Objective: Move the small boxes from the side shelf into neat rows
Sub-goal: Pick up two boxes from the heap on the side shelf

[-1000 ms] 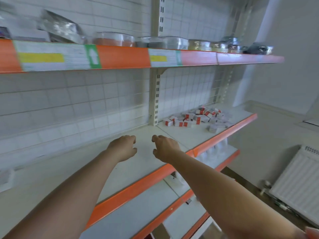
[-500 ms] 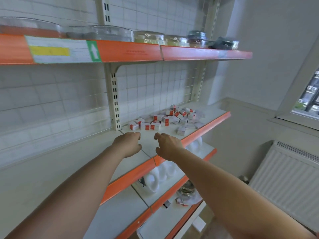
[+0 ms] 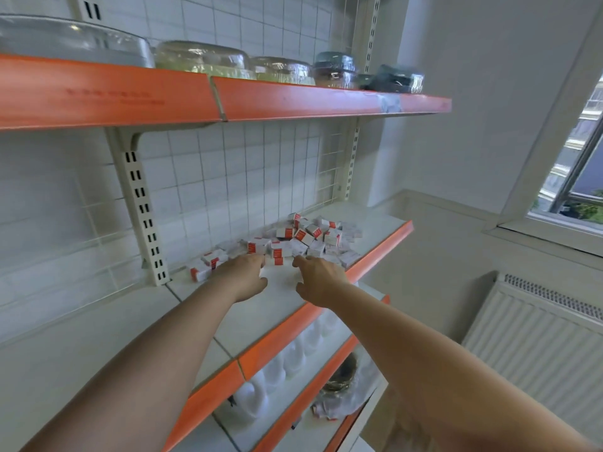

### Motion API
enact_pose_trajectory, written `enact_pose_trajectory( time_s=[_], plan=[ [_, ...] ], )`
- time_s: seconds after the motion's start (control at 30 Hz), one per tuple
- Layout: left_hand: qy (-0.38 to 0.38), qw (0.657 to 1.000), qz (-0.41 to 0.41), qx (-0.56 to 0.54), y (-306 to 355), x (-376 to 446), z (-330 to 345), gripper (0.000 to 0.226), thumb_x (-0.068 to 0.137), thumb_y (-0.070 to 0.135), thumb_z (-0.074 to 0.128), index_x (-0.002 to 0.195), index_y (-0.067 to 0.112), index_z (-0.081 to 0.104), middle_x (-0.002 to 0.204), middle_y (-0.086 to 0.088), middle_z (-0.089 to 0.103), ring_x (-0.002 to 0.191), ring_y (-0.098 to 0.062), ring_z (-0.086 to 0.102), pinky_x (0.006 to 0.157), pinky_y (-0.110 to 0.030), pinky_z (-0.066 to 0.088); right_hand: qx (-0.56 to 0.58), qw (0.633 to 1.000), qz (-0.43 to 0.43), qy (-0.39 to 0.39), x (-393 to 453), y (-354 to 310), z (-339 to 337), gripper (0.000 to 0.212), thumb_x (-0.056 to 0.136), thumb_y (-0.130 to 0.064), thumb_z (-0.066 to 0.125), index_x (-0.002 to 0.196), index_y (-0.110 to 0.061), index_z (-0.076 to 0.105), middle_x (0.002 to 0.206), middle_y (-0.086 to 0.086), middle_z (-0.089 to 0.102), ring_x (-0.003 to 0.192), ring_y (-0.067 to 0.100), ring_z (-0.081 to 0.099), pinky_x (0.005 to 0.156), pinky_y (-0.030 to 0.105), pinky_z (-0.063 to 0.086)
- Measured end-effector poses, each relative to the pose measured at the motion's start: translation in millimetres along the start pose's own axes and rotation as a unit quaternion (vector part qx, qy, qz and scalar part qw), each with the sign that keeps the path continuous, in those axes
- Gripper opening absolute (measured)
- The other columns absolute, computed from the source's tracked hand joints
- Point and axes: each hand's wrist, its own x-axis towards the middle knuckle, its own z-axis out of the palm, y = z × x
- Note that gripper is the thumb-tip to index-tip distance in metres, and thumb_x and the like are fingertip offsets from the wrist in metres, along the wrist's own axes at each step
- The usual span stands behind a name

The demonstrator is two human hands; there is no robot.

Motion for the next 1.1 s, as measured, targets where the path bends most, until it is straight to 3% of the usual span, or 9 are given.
enact_pose_trajectory(
  time_s=[0.1,0.23,0.43,0.67,0.87,1.0,1.1],
  plan=[
    [-0.006,1.0,0.008,0.004,3.6,30.8,-0.7,0.036,0.094,0.03,0.047,0.127,0.017,0.047,0.122,-0.006,0.057,0.102,-0.025,0.057,0.077,-0.032,0.046,-0.001,1.0,0.009,-0.009,24.8,18.5,-0.7,0.049,0.093,-0.021,0.051,0.14,-0.019,0.04,0.132,0.008,0.052,0.115,0.031,0.054,0.078,0.035,0.043],
    [0.006,1.0,0.011,-0.003,10.3,63.8,-1.6,0.023,0.092,0.026,0.048,0.113,0.015,0.05,0.119,-0.005,0.057,0.103,-0.025,0.055,0.074,-0.031,0.042,-0.012,1.0,0.019,-0.018,50.3,39.8,-0.3,0.047,0.093,-0.021,0.053,0.138,-0.018,0.041,0.129,0.007,0.053,0.113,0.031,0.055,0.083,0.039,0.05],
    [-0.009,1.0,0.006,0.001,10.9,101.5,3.7,0.039,0.093,0.032,0.052,0.129,0.019,0.047,0.134,-0.004,0.049,0.115,-0.025,0.052,0.085,-0.032,0.043,-0.017,1.0,0.017,-0.012,85.6,64.4,1.5,0.042,0.092,-0.018,0.052,0.134,-0.017,0.044,0.123,0.009,0.056,0.108,0.029,0.057,0.069,0.032,0.041],
    [-0.038,0.998,-0.015,0.048,12.5,137.2,16.2,0.049,0.089,0.036,0.057,0.132,0.017,0.043,0.137,-0.004,0.047,0.12,-0.024,0.048,0.095,-0.038,0.044,-0.016,1.0,-0.008,-0.009,131.3,94.2,8.1,0.044,0.094,-0.017,0.053,0.137,-0.017,0.043,0.129,0.008,0.054,0.117,0.029,0.053,0.08,0.036,0.045],
    [-0.046,0.995,-0.075,0.049,17.9,165.0,29.3,0.066,0.087,0.041,0.06,0.144,0.021,0.034,0.145,-0.002,0.041,0.13,-0.023,0.041,0.103,-0.039,0.04,-0.017,0.998,-0.065,-0.016,176.8,121.4,16.4,0.047,0.091,-0.016,0.054,0.137,-0.018,0.043,0.127,0.007,0.054,0.117,0.028,0.051,0.082,0.035,0.044],
    [-0.042,0.991,-0.114,0.06,26.0,178.6,35.3,0.066,0.086,0.044,0.058,0.145,0.025,0.032,0.145,-0.001,0.043,0.132,-0.023,0.038,0.104,-0.041,0.035,-0.036,0.99,-0.134,-0.017,204.5,136.9,17.9,0.036,0.092,-0.023,0.053,0.126,-0.013,0.048,0.122,0.007,0.055,0.117,0.027,0.048,0.092,0.036,0.041],
    [-0.048,0.985,-0.144,0.077,33.4,185.5,37.1,0.065,0.084,0.041,0.057,0.143,0.026,0.035,0.143,0.0,0.046,0.131,-0.023,0.039,0.102,-0.039,0.034,-0.055,0.979,-0.195,-0.032,221.6,144.7,17.9,0.039,0.095,-0.03,0.051,0.13,-0.013,0.046,0.126,0.008,0.054,0.122,0.026,0.044,0.099,0.038,0.037]
  ],
)
